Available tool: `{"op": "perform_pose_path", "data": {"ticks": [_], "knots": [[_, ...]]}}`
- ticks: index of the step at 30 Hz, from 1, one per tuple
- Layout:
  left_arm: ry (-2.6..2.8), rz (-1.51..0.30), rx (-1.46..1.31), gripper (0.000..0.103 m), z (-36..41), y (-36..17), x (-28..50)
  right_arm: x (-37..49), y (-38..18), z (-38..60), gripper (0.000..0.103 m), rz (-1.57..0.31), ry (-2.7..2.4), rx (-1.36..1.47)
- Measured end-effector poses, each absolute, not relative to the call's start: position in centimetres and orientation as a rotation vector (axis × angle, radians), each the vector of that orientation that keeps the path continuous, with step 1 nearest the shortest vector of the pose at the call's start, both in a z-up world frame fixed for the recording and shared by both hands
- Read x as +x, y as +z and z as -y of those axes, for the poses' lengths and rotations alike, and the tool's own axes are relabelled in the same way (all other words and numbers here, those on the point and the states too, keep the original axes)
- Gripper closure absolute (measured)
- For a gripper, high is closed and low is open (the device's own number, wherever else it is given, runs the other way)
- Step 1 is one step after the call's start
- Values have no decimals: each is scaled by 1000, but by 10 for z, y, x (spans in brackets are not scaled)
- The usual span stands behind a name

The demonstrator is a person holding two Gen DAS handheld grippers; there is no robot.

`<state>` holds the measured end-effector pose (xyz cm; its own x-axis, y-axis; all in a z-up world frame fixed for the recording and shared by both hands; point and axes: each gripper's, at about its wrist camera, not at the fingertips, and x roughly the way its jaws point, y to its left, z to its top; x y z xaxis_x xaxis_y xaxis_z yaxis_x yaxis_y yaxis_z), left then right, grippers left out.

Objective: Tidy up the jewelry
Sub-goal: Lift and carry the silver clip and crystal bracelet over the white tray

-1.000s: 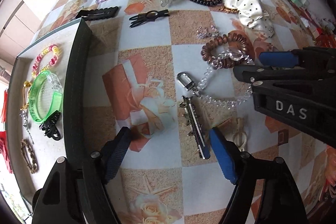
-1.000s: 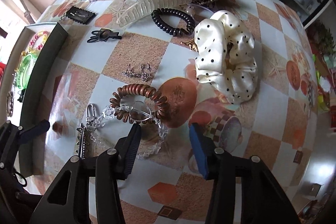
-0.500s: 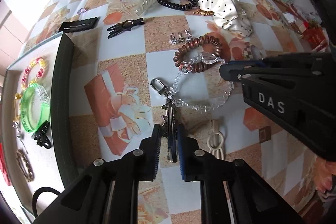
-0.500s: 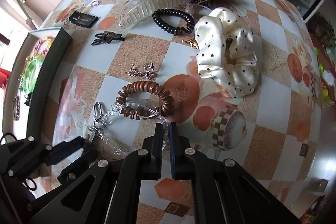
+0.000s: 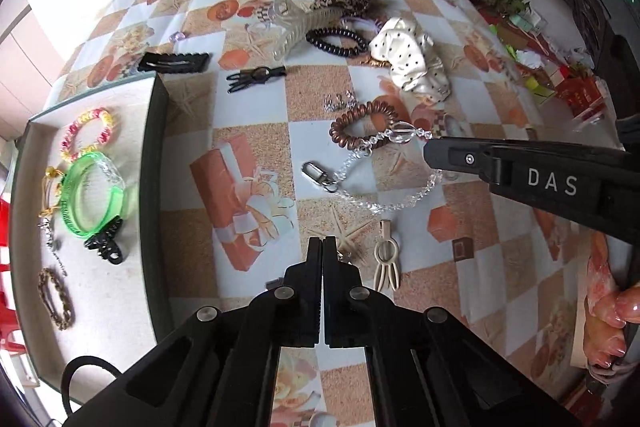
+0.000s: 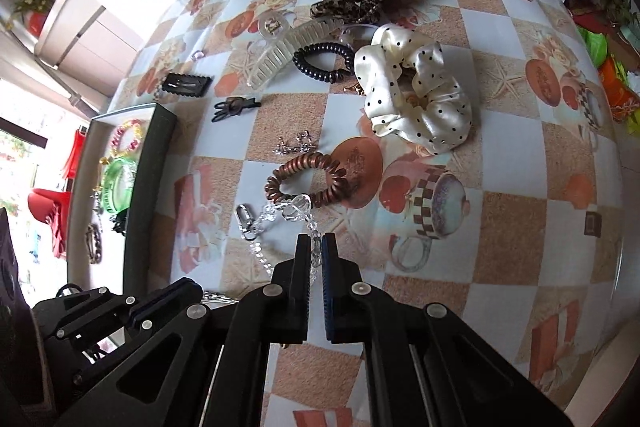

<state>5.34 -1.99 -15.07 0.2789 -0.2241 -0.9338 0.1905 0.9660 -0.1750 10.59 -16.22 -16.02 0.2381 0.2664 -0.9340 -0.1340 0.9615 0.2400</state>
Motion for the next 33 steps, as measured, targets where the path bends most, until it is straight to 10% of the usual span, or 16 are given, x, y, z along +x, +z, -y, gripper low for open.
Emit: {"op": "perform_pose_path", "data": {"ticks": [12,13,15,16,24,33], "knots": [[-294,-1245,117,96,25,-157,40,85,-141,163,98,-1300,264,143],[-296,-1255,135,90,26,-160,40,84,-141,164,98,-1301,262,147],[-290,-1254,169,20,27,-164,39,81,-141,168,98,-1303,257,157],[-280,-1233,189,11,27,-164,38,80,-141,170,98,-1303,254,162],[-317,-1227,323,10,37,-180,42,75,-140,180,97,-1308,241,184],[-411,-1316,312,48,41,-202,48,72,-137,185,97,-1308,235,197]]}}
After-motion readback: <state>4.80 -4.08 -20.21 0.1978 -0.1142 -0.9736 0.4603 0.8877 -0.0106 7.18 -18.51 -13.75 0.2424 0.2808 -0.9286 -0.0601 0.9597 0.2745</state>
